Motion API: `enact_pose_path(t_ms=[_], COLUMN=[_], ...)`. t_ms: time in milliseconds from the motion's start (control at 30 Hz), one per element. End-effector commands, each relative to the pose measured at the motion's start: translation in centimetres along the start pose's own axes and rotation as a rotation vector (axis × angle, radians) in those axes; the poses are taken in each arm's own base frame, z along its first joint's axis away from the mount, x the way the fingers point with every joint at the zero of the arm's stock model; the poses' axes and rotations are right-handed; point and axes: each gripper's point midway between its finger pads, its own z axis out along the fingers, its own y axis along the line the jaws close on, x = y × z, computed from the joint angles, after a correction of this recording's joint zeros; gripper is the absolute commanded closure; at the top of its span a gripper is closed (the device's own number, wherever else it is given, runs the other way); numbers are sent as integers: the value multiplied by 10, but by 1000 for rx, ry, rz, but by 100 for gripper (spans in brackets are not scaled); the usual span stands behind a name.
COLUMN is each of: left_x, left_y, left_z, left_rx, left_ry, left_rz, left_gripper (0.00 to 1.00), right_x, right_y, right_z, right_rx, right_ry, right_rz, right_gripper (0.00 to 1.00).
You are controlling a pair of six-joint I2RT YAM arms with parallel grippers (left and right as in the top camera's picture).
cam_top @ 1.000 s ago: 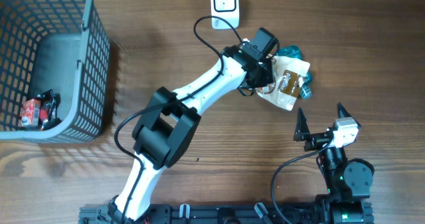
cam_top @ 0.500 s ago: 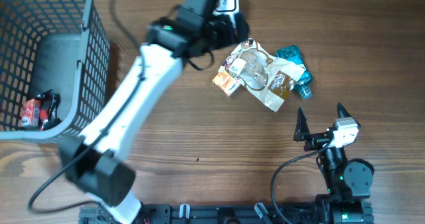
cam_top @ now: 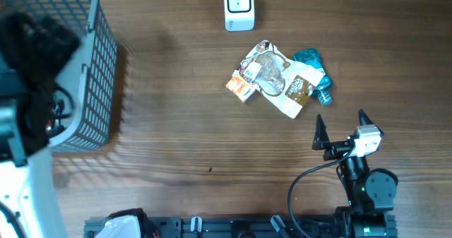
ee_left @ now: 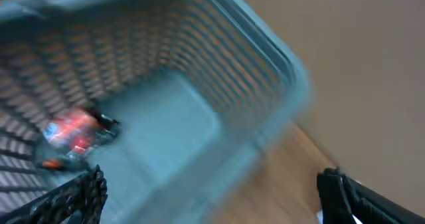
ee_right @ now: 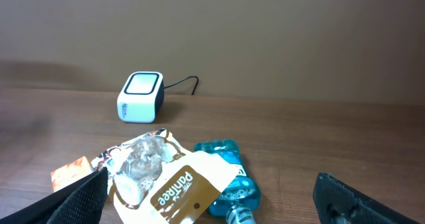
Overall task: Scan the item barcode
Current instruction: 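Reach the left gripper into the basket and grasp the red-black packet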
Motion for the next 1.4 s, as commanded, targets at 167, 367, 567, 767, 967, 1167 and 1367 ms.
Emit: enact_pose_path(t_ms=[167, 367, 567, 767, 967, 1167, 1367], left_x=[-8, 36, 87, 117, 144, 170, 174], left_y=[117, 121, 145, 159, 181, 204, 219], left_z=[89, 144, 181, 194, 220, 239, 251], left_rx=[-386, -377, -475, -507, -522, -560, -601], left_ry=[140, 385, 603, 674, 656, 618, 545], left_rz=[-139, 17, 35, 42, 115, 151, 169], left_gripper=[2, 9, 9, 13, 18, 17, 16], right_x=[-2, -2, -2, -2, -2, -2, -2], right_y=[-1, -1, -1, -1, -1, -1, -1], right_z=[0, 0, 0, 0, 0, 0, 0], right_rx=[7, 7, 7, 7, 7, 7, 7], right_ry=[-8, -8, -8, -8, -8, -8, -8], right_rz=[4, 3, 4, 3, 4, 3, 4], right_gripper=[0, 0, 1, 0, 0, 0, 0])
